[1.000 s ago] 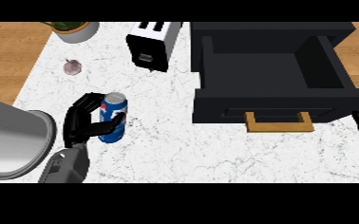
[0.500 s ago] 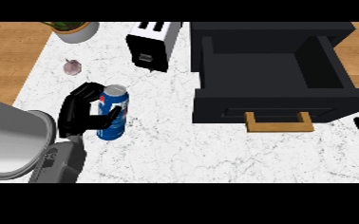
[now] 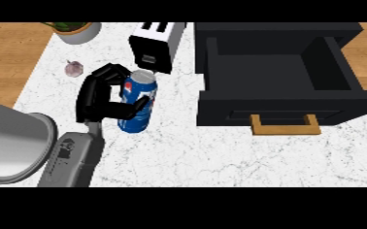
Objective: Pick up the can, place it into the drawer and close the drawer
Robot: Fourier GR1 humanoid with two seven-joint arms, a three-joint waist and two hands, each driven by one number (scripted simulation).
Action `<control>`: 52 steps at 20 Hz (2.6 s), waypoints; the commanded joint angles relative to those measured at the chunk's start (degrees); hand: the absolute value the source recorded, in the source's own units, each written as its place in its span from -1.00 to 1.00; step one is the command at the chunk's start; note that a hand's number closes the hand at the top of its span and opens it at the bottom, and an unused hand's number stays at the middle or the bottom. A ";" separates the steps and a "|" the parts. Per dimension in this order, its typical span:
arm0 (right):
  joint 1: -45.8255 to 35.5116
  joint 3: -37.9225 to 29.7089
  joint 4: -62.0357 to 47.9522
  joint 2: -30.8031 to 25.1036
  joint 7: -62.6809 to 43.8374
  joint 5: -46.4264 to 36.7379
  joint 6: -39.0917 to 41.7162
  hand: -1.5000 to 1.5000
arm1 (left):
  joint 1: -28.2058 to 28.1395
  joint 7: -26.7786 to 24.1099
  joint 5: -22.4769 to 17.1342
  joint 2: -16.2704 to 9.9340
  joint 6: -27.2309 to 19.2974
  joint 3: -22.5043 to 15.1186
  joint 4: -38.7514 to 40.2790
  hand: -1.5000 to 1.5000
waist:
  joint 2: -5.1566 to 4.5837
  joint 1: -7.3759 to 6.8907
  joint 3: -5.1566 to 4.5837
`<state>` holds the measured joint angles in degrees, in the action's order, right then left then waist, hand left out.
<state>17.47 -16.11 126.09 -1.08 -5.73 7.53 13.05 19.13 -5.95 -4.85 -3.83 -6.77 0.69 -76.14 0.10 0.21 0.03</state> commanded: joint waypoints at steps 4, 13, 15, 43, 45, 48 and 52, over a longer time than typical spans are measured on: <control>0.51 -0.62 2.48 0.21 -2.20 0.81 -0.51 -1.00 | 8.82 14.12 3.15 2.35 -4.20 -4.33 -7.81 1.00 | 0.03 0.18 0.00; 0.20 2.23 5.35 1.00 -4.04 -1.87 -2.80 -1.00 | 24.88 20.63 5.95 3.82 -14.21 -10.46 -0.68 1.00 | -0.08 0.59 -0.03; -3.53 -1.93 -2.03 -2.03 -2.14 0.95 -1.32 -1.00 | 27.94 19.87 5.41 3.82 -14.24 -10.85 1.71 1.00 | -0.17 0.41 -0.01; -4.69 1.02 -3.89 -0.12 1.49 -2.40 -0.90 -1.00 | 66.38 15.80 -11.78 3.83 -24.82 -17.39 42.79 1.00 | -0.81 2.90 0.08; -3.65 -0.89 -1.58 -1.54 -1.21 0.01 -0.35 -1.00 | 65.08 14.83 -12.53 3.83 -25.67 -19.80 43.83 1.00 | -0.66 2.91 0.07; -8.34 0.04 -3.61 -2.10 -2.86 -1.44 -1.96 -1.00 | 65.11 13.52 -15.51 3.83 -25.04 -21.35 46.13 1.00 | -0.87 3.04 0.07; -7.00 0.78 -3.83 -1.28 -0.86 -1.47 -1.00 -1.00 | 64.82 11.40 -18.93 3.83 -27.35 -24.83 48.17 1.00 | -1.10 4.96 0.14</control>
<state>10.91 -15.25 122.98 -2.34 -7.20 5.80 11.82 84.67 6.72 -20.76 0.00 -32.64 -20.38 -29.12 -0.97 4.28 0.13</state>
